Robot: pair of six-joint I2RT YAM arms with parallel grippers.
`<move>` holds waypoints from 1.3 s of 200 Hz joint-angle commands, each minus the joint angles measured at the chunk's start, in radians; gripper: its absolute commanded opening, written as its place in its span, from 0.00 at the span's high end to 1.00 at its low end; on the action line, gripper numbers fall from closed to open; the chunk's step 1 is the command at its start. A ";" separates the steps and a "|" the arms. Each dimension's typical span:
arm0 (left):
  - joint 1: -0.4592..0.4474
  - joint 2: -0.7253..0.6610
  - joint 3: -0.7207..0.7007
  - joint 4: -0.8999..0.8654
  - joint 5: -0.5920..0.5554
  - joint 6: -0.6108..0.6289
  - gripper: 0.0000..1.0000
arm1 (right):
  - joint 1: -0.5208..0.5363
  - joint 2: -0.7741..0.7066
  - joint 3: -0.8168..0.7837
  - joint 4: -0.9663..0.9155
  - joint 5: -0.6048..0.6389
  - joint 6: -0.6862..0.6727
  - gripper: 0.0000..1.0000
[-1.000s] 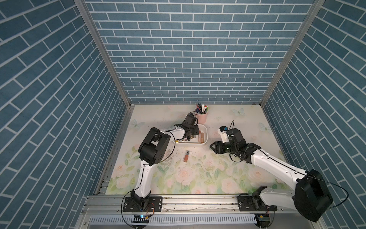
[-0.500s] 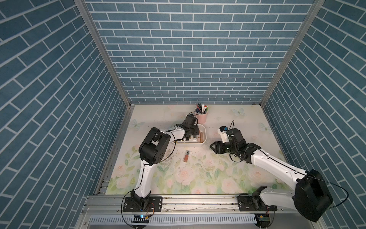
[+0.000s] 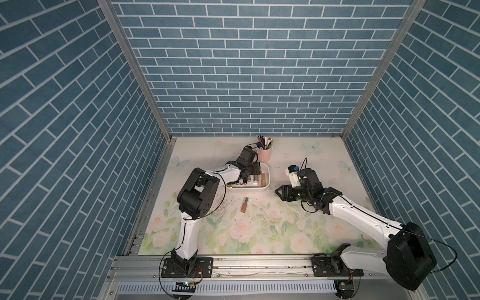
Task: Put the lipstick into the storage box
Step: Place the lipstick in the storage box, then pick up the lipstick at the center of the board.
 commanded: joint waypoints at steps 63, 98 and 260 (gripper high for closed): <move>-0.008 -0.250 -0.086 -0.018 0.021 0.066 0.40 | 0.000 -0.022 0.030 0.025 -0.039 0.038 0.34; -0.030 -0.414 -0.181 -0.133 0.002 0.150 0.40 | 0.006 -0.033 0.022 0.046 -0.053 0.054 0.34; -0.221 -0.707 -0.604 -0.335 -0.156 0.101 0.46 | 0.081 -0.010 -0.037 0.189 -0.125 0.132 0.34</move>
